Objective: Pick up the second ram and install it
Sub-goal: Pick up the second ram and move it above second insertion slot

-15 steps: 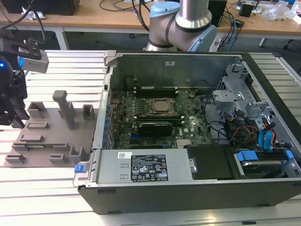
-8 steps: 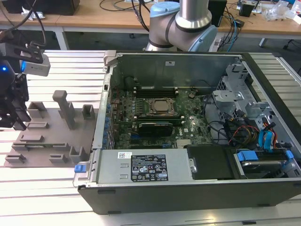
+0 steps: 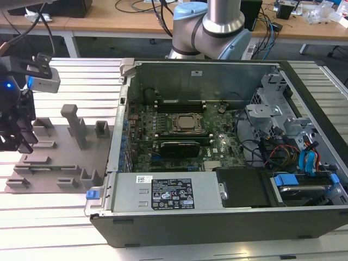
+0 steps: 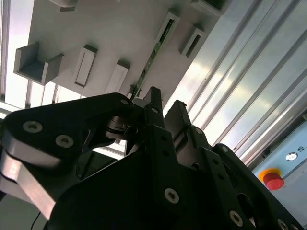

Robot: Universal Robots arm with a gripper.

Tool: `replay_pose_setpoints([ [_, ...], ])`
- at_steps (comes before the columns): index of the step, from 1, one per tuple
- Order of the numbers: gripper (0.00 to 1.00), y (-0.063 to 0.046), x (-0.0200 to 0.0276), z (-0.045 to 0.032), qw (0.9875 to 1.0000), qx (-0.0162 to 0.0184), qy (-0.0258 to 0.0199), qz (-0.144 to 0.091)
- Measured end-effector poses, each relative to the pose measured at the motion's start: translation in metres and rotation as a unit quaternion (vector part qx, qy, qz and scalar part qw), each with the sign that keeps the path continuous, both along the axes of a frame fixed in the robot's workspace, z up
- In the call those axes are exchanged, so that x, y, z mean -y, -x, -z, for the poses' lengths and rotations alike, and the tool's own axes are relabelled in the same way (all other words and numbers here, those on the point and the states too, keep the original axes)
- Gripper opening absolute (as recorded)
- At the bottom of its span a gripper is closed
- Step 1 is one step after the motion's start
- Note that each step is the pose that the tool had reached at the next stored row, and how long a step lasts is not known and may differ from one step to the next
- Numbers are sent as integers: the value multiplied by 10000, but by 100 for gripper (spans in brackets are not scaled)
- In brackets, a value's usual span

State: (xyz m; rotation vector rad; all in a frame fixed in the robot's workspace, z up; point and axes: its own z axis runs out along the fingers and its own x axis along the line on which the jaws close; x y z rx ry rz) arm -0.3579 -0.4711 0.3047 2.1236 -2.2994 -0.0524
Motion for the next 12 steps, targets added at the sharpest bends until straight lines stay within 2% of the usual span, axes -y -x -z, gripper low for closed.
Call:
replay_pose_setpoints([
  [10,30,0,0,111,10000,0,0,0],
  [12,30,0,0,152,10000,0,0,0],
])
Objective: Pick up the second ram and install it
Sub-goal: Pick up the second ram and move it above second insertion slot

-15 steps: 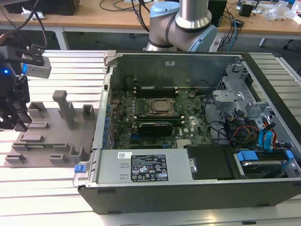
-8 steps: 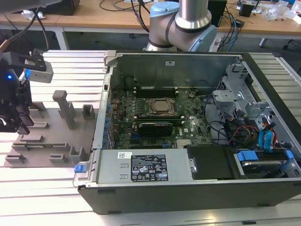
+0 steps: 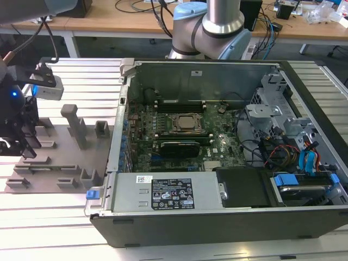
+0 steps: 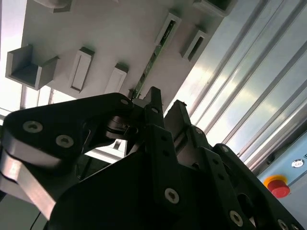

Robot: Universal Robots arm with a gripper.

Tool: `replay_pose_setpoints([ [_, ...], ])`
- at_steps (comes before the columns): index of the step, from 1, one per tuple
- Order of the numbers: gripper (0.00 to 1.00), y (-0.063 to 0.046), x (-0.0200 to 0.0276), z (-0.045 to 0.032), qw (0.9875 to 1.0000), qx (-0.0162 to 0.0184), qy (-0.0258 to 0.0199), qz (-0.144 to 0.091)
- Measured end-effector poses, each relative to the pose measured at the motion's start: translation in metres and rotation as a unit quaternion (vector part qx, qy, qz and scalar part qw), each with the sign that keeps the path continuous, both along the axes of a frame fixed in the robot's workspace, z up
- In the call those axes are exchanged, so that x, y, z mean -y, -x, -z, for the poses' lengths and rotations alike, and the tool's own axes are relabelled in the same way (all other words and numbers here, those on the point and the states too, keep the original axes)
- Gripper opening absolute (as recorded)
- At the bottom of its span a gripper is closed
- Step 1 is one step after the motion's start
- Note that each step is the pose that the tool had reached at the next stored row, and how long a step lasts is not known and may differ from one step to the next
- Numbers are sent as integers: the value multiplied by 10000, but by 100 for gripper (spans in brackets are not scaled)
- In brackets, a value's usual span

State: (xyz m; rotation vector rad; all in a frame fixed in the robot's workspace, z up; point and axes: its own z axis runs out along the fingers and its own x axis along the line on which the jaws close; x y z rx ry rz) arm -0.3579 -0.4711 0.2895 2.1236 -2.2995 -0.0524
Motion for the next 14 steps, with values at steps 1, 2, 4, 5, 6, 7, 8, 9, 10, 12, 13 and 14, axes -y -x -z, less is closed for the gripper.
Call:
replay_pose_setpoints([
  [1,30,0,0,16,10000,0,0,0],
  [2,30,0,0,32,10000,0,1,0],
  [4,30,0,0,63,10000,0,0,0],
  [5,30,0,0,73,10000,0,0,0],
  [6,30,0,0,88,10000,0,0,0],
  [7,30,0,0,108,10000,0,1,0],
  [8,30,0,0,118,10000,0,0,0],
  [9,30,0,0,125,10000,0,0,0],
  [10,30,0,0,139,10000,0,0,0],
  [12,30,0,0,159,10000,0,0,0],
  [13,30,0,0,182,10000,0,0,0],
  [14,30,0,0,195,10000,0,0,0],
])
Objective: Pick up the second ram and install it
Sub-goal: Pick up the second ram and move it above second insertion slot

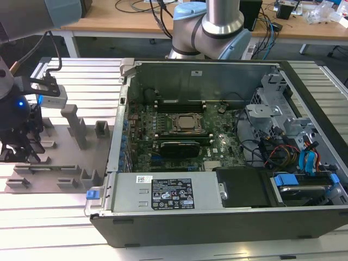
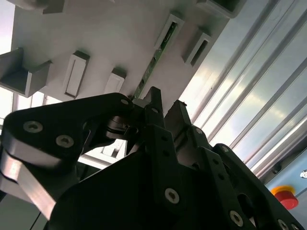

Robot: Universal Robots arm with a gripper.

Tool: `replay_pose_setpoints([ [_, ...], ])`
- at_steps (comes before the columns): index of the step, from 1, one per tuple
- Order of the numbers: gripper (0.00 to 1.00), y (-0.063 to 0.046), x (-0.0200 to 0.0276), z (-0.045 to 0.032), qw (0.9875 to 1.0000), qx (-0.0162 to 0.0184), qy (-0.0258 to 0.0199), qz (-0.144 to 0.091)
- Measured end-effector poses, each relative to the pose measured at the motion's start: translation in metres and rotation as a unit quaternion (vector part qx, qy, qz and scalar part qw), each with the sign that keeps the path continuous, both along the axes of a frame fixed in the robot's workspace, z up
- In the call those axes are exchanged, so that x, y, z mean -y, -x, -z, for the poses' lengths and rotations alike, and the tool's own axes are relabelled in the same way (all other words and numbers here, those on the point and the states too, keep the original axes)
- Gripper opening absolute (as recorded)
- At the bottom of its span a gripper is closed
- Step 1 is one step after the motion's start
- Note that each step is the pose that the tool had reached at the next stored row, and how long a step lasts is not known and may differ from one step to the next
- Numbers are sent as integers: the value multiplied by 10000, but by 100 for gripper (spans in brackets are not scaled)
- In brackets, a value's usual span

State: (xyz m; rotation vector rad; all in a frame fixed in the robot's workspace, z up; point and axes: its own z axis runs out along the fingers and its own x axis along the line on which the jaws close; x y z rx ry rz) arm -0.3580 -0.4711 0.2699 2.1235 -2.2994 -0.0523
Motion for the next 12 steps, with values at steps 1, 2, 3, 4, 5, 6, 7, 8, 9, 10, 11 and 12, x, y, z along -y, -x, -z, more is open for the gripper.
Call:
replay_pose_setpoints([
  [1,30,0,0,13,10000,0,0,0],
  [2,30,0,0,31,10000,0,0,0],
  [3,30,0,0,50,10000,0,0,0],
  [4,30,0,0,62,10000,0,0,0],
  [5,30,0,0,79,10000,0,0,0],
  [6,30,0,0,95,10000,0,0,0],
  [7,30,0,0,109,10000,0,0,0],
  [8,30,0,0,117,10000,0,0,0],
  [9,30,0,0,126,10000,0,0,0],
  [10,30,0,0,142,10000,0,0,0],
  [11,30,0,0,164,10000,0,-1,0],
  [12,30,1,-1,189,10000,0,-19,1],
])
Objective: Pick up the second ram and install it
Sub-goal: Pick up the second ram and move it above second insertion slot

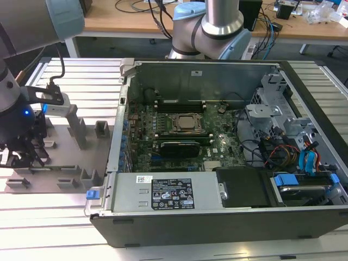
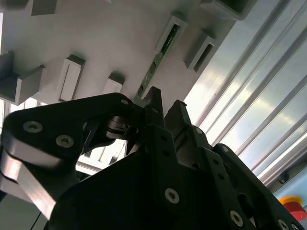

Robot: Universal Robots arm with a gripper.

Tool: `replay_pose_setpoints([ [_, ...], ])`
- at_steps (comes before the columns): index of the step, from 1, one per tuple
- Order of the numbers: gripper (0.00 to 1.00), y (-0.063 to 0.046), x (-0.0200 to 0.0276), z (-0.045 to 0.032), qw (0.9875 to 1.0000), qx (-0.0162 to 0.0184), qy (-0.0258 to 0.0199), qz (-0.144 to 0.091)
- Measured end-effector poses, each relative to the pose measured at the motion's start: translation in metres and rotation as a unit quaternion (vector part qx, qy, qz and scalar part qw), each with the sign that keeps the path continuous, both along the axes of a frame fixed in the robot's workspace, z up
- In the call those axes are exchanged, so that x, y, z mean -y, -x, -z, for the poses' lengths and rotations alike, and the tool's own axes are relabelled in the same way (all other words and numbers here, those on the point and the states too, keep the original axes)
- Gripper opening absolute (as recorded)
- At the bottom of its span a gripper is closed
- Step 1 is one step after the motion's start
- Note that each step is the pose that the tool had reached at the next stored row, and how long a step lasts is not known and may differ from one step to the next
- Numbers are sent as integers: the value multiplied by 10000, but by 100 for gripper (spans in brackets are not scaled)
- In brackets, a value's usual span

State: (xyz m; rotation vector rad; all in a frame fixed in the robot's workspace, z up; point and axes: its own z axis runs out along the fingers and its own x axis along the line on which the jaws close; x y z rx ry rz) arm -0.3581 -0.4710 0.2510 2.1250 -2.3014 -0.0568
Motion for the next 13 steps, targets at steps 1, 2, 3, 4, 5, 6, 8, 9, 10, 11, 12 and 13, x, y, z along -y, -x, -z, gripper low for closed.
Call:
replay_pose_setpoints([
  [1,30,-1,0,27,10000,0,-30,-1],
  [2,30,-1,0,55,10000,1,-54,-1],
  [3,30,-2,-2,72,10000,0,-61,-1],
  [4,30,-3,-8,82,10000,0,-62,-3],
  [5,30,-5,-23,102,10000,0,-62,-8],
  [6,30,-4,-33,131,10000,1,-63,-16],
  [8,30,-4,-45,182,10000,0,-62,-44],
  [9,30,-4,-61,225,9999,0,-61,-84],
  [10,30,-3,-69,252,9999,-1,-61,-114],
  [11,30,-3,-73,270,9999,-1,-61,-135],
  [12,30,0,-84,312,9998,-1,-61,-182],
  [13,30,3,-87,334,9998,-1,-62,-200],
])
